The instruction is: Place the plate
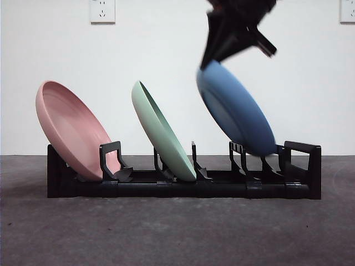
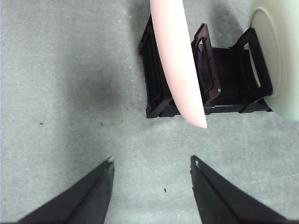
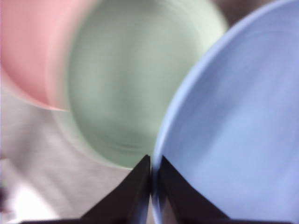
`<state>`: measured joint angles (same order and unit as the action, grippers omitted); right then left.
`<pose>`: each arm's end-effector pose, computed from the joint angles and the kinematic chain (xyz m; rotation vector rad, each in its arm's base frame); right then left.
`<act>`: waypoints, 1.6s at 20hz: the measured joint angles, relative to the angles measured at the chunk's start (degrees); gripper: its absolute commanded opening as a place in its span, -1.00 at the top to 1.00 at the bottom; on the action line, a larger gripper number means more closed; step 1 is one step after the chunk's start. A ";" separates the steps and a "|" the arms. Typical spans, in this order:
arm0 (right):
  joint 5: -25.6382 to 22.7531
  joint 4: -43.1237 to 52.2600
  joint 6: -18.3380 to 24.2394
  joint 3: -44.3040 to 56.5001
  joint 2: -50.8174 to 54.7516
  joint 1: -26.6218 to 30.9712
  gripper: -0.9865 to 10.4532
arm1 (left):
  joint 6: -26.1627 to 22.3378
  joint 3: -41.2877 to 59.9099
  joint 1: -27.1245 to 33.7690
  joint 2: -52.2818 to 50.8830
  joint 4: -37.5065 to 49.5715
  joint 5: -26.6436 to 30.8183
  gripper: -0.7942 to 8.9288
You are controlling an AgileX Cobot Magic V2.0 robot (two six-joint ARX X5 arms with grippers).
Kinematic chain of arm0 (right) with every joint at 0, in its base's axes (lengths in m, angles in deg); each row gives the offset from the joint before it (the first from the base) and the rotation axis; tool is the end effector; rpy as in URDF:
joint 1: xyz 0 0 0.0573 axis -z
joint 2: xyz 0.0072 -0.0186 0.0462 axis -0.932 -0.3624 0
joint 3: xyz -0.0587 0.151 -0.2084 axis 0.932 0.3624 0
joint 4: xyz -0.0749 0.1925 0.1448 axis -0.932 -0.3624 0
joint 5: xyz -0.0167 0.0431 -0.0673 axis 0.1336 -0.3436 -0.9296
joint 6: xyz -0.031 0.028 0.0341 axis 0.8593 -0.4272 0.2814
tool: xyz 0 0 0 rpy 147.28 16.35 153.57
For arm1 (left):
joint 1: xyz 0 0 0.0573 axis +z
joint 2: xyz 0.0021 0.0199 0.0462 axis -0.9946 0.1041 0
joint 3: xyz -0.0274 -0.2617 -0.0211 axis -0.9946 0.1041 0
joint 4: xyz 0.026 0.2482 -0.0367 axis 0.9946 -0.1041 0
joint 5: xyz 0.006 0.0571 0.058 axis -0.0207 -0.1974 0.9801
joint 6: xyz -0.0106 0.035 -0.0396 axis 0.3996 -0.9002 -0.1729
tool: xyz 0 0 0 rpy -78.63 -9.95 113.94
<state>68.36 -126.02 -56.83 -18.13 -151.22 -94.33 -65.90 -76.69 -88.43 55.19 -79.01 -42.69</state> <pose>0.3177 0.1672 0.3374 0.1665 1.1082 0.7647 0.1636 -0.0193 0.2957 -0.1778 0.8219 -0.2419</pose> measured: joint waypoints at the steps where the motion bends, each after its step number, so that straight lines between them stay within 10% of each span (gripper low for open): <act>1: 0.94 -0.63 0.04 -1.53 0.00 -0.15 0.80 | 0.00 0.00 0.00 0.00 0.00 0.00 0.31; 12: -0.85 -14.40 9.53 -13.86 4.94 -1.62 0.80 | 0.00 0.00 0.00 0.00 -0.22 0.00 0.31; 19: -13.44 -0.92 13.07 6.03 25.88 -9.42 0.80 | 0.00 0.00 0.00 0.00 -0.24 0.00 0.31; 32: -53.33 20.00 13.97 46.36 47.10 -47.65 0.80 | 0.00 0.00 0.00 0.00 -0.85 0.00 0.31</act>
<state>15.03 -106.02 -42.86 28.23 -104.12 -141.98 -65.90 -76.69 -88.43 55.19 -79.86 -42.69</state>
